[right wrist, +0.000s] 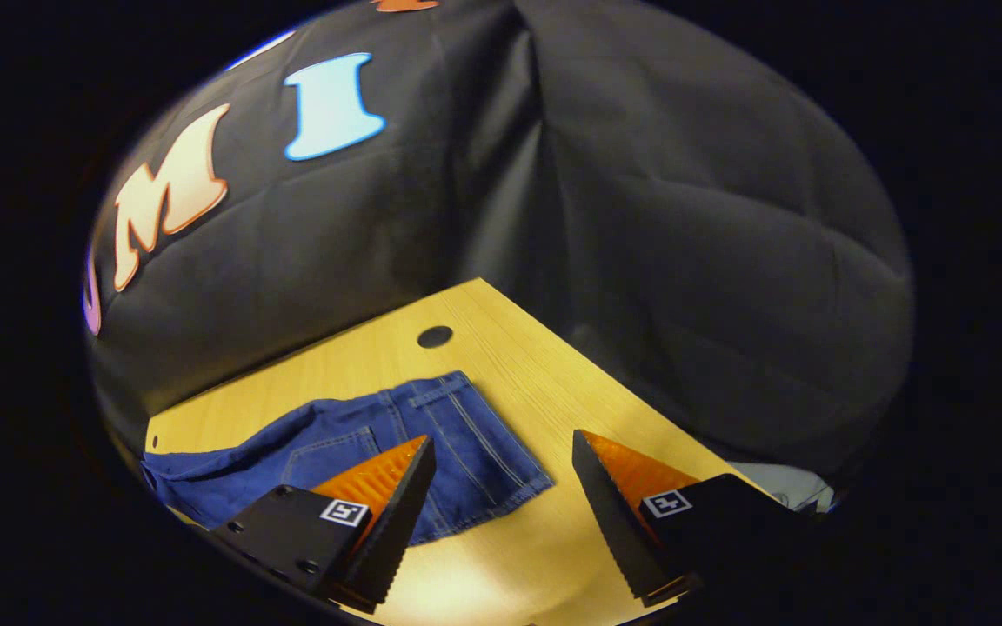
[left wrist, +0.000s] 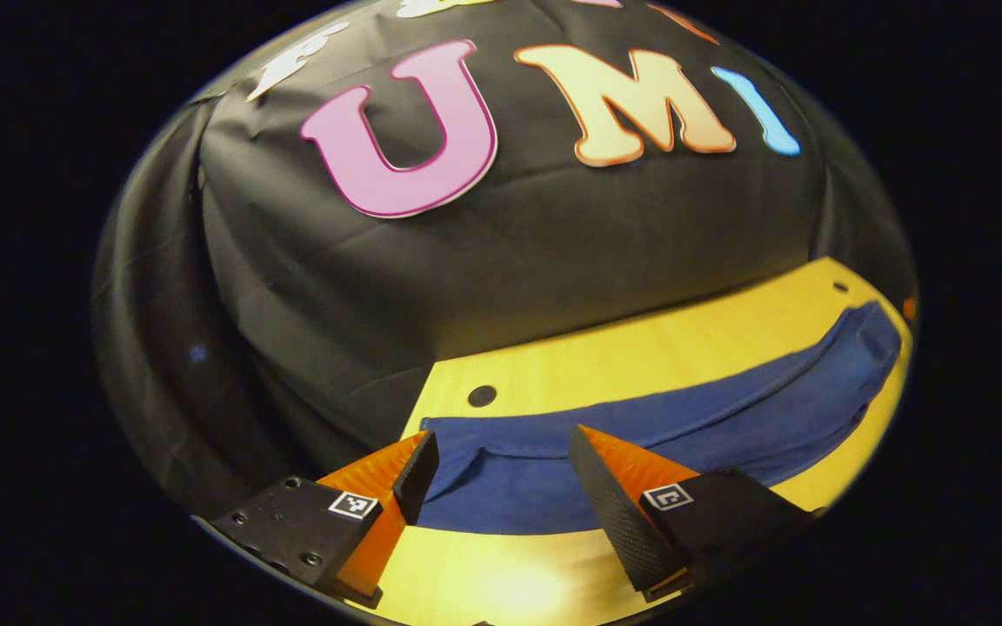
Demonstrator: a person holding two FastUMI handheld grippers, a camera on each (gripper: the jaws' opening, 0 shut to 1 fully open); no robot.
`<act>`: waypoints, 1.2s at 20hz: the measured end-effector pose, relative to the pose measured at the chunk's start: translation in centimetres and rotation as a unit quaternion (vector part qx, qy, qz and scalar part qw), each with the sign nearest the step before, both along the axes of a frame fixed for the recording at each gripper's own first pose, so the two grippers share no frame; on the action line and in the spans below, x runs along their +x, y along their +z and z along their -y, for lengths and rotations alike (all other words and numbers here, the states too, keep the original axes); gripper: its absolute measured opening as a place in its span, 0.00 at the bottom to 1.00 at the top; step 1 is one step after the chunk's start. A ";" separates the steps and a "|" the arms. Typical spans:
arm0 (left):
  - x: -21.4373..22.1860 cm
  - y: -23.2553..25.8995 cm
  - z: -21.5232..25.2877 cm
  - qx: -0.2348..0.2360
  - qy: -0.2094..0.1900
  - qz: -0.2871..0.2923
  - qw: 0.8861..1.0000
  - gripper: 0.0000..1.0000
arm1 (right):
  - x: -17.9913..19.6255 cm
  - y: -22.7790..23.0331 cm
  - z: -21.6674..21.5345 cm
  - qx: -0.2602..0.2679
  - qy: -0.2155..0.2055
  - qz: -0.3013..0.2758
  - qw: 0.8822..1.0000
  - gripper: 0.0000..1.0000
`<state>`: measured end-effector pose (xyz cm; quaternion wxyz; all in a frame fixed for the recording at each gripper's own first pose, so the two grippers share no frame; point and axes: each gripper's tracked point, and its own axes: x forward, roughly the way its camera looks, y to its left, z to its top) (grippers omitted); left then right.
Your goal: Grasp the waist and the cuffs of the jeans and fold them to make the two legs overlap; first hold the waist and fold one-third of the jeans toward the cuffs, then hold the cuffs and fold the remaining one-third in the same direction to finish folding.
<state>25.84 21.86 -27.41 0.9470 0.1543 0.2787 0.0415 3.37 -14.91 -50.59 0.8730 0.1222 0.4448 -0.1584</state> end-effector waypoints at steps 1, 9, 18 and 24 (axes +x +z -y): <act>0.2 0.6 1.0 -0.029 -0.006 0.009 1.000 0.95 | -0.6 -1.2 -0.1 0.013 0.004 -0.015 1.000 0.94; -2.9 7.2 4.5 -0.061 0.012 0.054 0.997 0.95 | -2.1 -5.6 -1.2 0.083 0.033 -0.058 0.994 0.94; -7.8 10.3 6.6 -0.060 0.049 0.076 0.994 0.95 | 0.0 -6.4 -1.8 0.071 0.122 -0.030 0.990 0.14; -7.8 12.5 7.5 -0.069 0.036 0.104 0.992 0.95 | 1.3 -3.8 5.1 -0.011 0.102 -0.024 0.994 0.13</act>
